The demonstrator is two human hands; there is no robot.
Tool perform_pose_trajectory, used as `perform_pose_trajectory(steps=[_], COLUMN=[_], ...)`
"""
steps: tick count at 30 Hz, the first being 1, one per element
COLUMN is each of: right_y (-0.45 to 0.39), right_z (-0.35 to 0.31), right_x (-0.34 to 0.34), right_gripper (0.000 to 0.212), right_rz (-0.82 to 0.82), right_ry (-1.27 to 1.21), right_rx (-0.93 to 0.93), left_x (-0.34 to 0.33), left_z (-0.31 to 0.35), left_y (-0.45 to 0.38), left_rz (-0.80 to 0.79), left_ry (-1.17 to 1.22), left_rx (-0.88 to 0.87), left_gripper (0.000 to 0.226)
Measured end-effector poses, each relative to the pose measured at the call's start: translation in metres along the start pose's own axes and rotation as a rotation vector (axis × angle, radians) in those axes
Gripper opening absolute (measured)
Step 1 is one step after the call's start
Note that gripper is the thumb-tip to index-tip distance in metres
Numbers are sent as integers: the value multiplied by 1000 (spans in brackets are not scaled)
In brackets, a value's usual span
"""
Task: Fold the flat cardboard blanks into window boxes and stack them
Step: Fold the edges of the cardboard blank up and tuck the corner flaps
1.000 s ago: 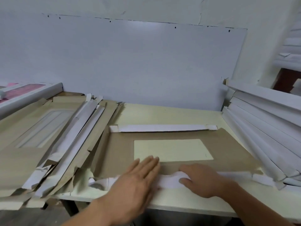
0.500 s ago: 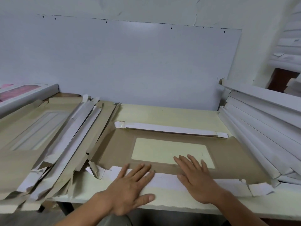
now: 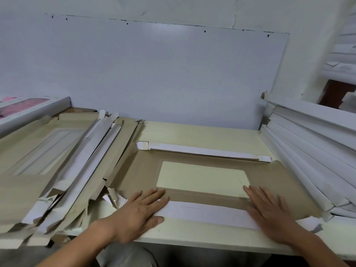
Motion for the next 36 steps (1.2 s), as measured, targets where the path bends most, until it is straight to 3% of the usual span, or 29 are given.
perform_pose_trajectory(steps=[9, 16, 18, 23, 28, 33, 36], right_y=[10, 42, 43, 20, -7, -24, -32], right_z=[14, -68, -82, -83, -90, -99, -72], right_x=[13, 25, 24, 20, 11, -1, -9], right_gripper=[55, 33, 27, 28, 33, 45, 51], right_rz=[87, 337, 350, 253, 181, 189, 86], right_ry=[-44, -86, -102, -169, -115, 36, 76], right_rx=[4, 529, 580, 434, 317, 298, 177], left_x=[31, 52, 53, 50, 37, 26, 14], left_z=[3, -1, 0, -2, 5, 16, -3], left_y=[3, 3, -1, -14, -43, -64, -63], left_rz=[255, 373, 354, 361, 284, 241, 129], left_ry=[10, -75, -129, -177, -225, -204, -180], left_rx=[-43, 101, 155, 248, 290, 231, 239], left_gripper=[58, 50, 51, 50, 19, 41, 56])
Point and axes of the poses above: each hand's wrist, its own y-axis away from the middle knuckle, its own x-axis out of the back of the hand, z = x × y, the point moved 9 cm from there along -y, towards the middle knuckle, and after that the axes turned 13 degrees about -y, right-handed, at the moved point
